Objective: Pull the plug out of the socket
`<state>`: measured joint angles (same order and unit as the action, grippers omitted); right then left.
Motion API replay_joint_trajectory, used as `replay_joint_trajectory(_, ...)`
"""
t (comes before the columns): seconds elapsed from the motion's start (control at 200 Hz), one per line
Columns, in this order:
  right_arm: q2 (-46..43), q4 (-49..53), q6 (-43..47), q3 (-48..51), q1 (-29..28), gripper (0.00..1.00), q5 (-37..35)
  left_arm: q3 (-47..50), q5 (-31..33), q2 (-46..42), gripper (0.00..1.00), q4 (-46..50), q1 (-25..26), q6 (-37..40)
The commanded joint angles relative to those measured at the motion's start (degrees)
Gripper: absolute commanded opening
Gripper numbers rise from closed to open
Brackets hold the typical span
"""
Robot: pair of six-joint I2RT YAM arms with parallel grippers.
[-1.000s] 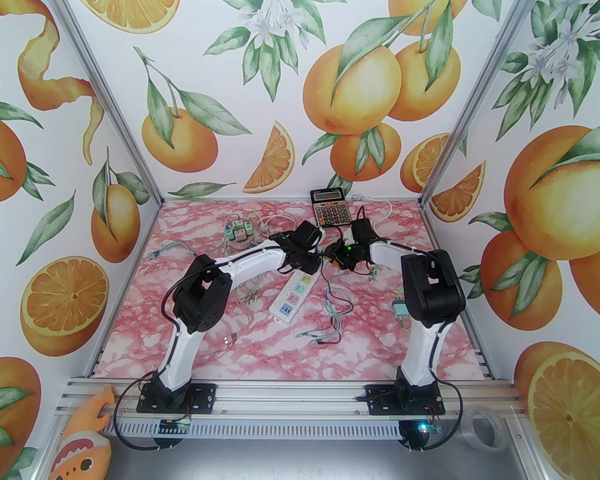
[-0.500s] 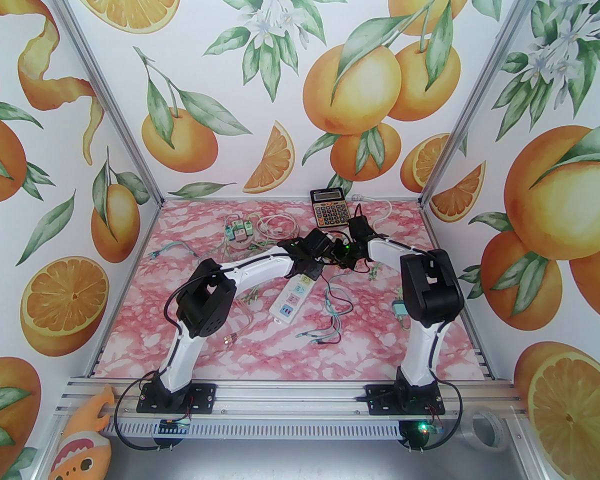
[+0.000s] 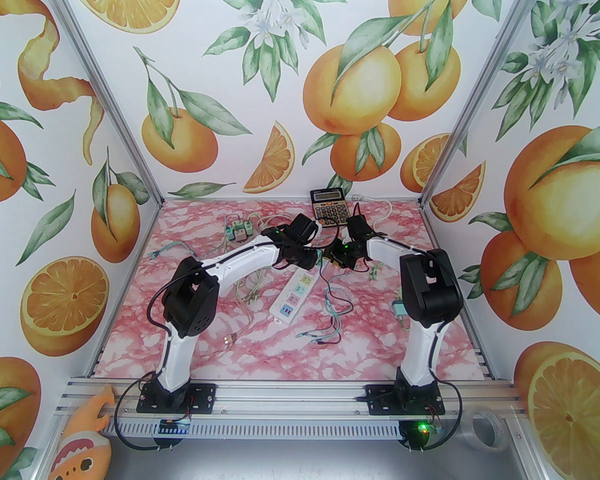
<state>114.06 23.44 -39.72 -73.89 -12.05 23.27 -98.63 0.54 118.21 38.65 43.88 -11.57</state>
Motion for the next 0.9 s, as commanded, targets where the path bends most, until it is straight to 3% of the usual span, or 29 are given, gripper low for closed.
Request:
replay_joint_trajectory(0.0, 2.82, 8.51, 1.07, 1.0, 0.29, 0.34, -7.63, -0.47, 2.54, -3.94, 0.18, 1.78, 0.5, 0.85)
replay_joint_trajectory(0.34, -7.93, 9.67, 2.43, -0.8, 0.33, 0.43, -5.38, 1.69, 9.51, -8.06, 0.19, 2.76, 3.89, 5.98)
replay_joint_trajectory(0.615, -19.69, 11.05, 3.58, 4.52, 0.72, 0.5, -6.12, 5.85, 12.4, -10.68, 0.19, 0.17, 7.75, 7.51)
replay_joint_trajectory(0.891, -35.04, 14.59, -0.34, 15.03, 10.69, 0.54, -13.04, 9.05, 15.14, -9.72, 0.19, -2.81, 13.8, 9.22)
